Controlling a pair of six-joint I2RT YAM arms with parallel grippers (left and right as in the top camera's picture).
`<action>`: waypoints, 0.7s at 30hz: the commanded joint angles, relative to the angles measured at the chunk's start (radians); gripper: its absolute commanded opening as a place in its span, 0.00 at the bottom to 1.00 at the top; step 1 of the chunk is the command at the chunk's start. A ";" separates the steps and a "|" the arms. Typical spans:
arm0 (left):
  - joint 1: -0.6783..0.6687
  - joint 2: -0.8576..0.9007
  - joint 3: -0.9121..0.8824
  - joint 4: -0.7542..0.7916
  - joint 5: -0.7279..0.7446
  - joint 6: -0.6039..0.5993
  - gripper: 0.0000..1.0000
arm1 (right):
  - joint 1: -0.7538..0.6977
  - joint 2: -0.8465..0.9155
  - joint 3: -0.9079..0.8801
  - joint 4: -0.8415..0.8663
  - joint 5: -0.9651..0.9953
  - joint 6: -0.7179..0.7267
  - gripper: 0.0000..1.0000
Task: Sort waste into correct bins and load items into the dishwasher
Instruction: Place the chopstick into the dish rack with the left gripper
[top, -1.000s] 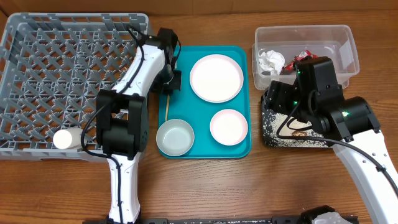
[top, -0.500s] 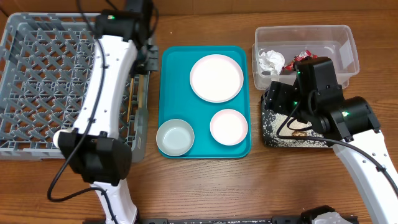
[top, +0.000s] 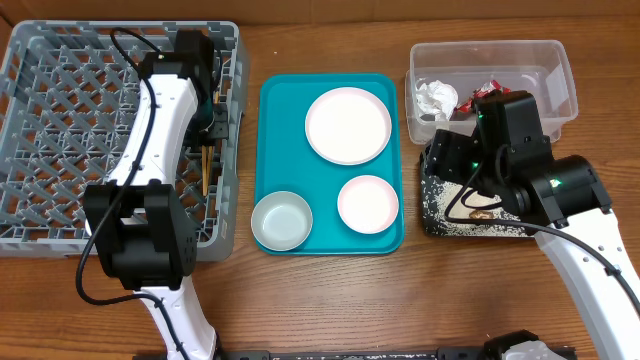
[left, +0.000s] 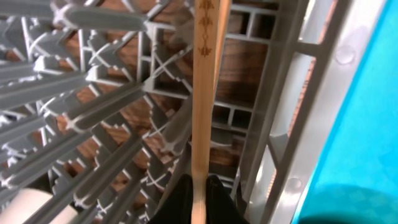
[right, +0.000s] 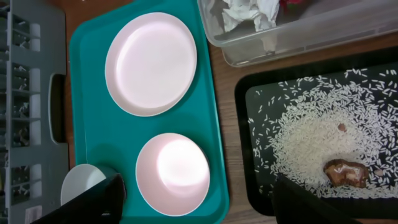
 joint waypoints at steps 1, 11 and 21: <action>-0.001 -0.002 -0.006 0.008 0.017 0.057 0.13 | -0.003 -0.007 0.014 0.006 -0.003 0.002 0.77; -0.002 -0.003 -0.005 0.005 0.032 0.090 0.10 | -0.003 -0.007 0.014 0.005 -0.003 0.002 0.77; -0.090 -0.188 0.208 -0.137 0.200 0.092 0.31 | -0.003 -0.007 0.014 0.005 -0.003 0.002 0.77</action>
